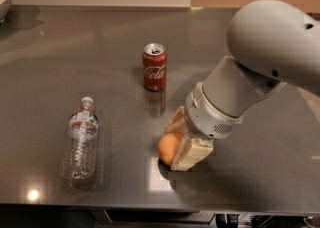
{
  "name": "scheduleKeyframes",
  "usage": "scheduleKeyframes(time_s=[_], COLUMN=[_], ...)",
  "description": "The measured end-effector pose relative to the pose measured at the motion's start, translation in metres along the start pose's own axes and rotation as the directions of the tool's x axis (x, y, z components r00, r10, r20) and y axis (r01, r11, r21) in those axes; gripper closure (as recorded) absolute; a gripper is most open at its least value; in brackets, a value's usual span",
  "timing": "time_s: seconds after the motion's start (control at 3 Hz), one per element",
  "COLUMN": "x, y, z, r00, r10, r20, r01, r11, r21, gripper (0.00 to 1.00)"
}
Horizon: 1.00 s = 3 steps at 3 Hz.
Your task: Move orange near coke can
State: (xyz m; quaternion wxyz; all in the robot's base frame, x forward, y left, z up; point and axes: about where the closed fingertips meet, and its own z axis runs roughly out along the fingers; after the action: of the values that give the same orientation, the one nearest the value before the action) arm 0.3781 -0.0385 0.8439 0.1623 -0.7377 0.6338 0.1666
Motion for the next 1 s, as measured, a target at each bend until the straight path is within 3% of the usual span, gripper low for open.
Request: scheduleKeyframes(time_s=[0.33, 0.67, 1.0], x=[0.006, 0.015, 0.020], y=[-0.029, -0.064, -0.101], z=[-0.020, -0.033, -0.039], r00=[0.997, 0.984, 0.963], r10=[0.080, 0.176, 0.262], r20=[0.001, 0.021, 0.065], r01=[-0.079, -0.177, -0.269], r11=[0.9955, 0.9783, 0.9509], r21=[0.051, 0.108, 0.153], gripper=[0.88, 1.00, 1.00])
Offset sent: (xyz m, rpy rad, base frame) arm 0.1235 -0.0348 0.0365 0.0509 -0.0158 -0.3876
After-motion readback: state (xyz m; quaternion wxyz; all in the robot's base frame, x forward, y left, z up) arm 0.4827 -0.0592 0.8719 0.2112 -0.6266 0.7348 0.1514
